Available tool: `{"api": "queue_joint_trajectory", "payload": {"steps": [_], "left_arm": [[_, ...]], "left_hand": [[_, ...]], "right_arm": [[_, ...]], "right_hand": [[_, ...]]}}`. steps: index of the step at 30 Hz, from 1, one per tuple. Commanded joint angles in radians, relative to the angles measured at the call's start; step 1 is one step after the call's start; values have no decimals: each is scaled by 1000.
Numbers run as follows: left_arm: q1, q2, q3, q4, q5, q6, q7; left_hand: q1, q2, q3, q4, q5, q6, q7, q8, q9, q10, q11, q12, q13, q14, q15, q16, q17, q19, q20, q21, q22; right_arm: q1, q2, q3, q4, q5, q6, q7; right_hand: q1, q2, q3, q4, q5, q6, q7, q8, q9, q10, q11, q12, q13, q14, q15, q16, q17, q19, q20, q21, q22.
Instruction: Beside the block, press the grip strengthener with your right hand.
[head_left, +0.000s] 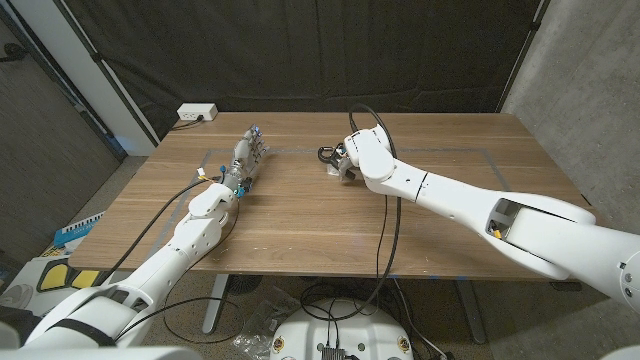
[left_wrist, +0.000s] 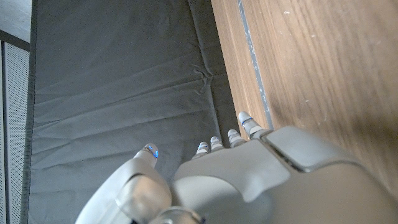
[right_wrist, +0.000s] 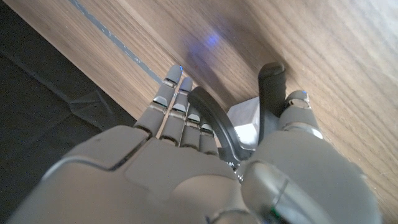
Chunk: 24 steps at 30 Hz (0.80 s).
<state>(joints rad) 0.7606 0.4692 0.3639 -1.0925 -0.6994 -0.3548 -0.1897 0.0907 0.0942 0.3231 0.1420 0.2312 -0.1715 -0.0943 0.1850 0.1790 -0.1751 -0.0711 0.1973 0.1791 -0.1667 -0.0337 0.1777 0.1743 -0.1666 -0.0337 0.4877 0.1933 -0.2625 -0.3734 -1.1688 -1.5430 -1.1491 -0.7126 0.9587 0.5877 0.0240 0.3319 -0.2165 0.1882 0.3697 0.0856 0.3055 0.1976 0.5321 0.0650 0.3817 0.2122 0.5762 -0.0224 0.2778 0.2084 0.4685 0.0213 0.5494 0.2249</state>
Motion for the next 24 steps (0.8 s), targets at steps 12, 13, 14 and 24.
{"api": "queue_joint_trajectory", "payload": {"steps": [12, 13, 14, 24], "left_arm": [[-8, -3, 3, 3, 2, 0, -7], [-8, -3, 3, 3, 1, 1, -7], [-8, -3, 4, 1, 3, 0, -6], [-7, 0, 6, -11, 6, 5, -1]], "left_hand": [[1, 2, -6, -1, 3, -203, 2, 3, 4, -193, 5, 3, 2, -226, -35, 5, 3, -152, -20, -5, 1], [1, 1, -6, -1, 3, -203, 2, 3, 4, -193, 5, 2, 2, -226, -35, 5, 3, -152, -20, -5, 1], [1, 1, -6, -1, 4, -202, 3, 3, 4, -194, 6, 2, 2, -227, -35, 5, 3, -152, -20, -5, 1], [1, 1, -8, -1, 4, -203, 3, 3, 4, -193, 5, 2, 2, -226, -34, 5, 3, -151, -20, -5, 1]], "right_arm": [[-127, -62, 66, -105, 18, -73, -410], [-140, -67, 79, -116, 29, -72, -439], [-162, -70, 99, -130, 40, -78, -489], [-232, -93, 160, -186, 59, -89, -692]], "right_hand": [[185, 106, 132, 41, 5, 167, -86, 40, 3, 142, -63, 39, 14, 167, -136, 22, 12, 96, -45, 90, 25], [191, 108, 140, 44, 3, 184, -88, 46, 3, 158, -61, 43, 14, 187, -140, 26, 12, 106, -50, 101, 27], [194, 107, 144, 47, 1, 199, -88, 50, 2, 176, -69, 47, 14, 202, -140, 29, 13, 117, -56, 112, 29], [215, 88, 166, 42, -4, 232, -99, 57, 0, 202, -73, 46, 15, 231, -155, 23, 11, 128, -67, 146, 35]]}}
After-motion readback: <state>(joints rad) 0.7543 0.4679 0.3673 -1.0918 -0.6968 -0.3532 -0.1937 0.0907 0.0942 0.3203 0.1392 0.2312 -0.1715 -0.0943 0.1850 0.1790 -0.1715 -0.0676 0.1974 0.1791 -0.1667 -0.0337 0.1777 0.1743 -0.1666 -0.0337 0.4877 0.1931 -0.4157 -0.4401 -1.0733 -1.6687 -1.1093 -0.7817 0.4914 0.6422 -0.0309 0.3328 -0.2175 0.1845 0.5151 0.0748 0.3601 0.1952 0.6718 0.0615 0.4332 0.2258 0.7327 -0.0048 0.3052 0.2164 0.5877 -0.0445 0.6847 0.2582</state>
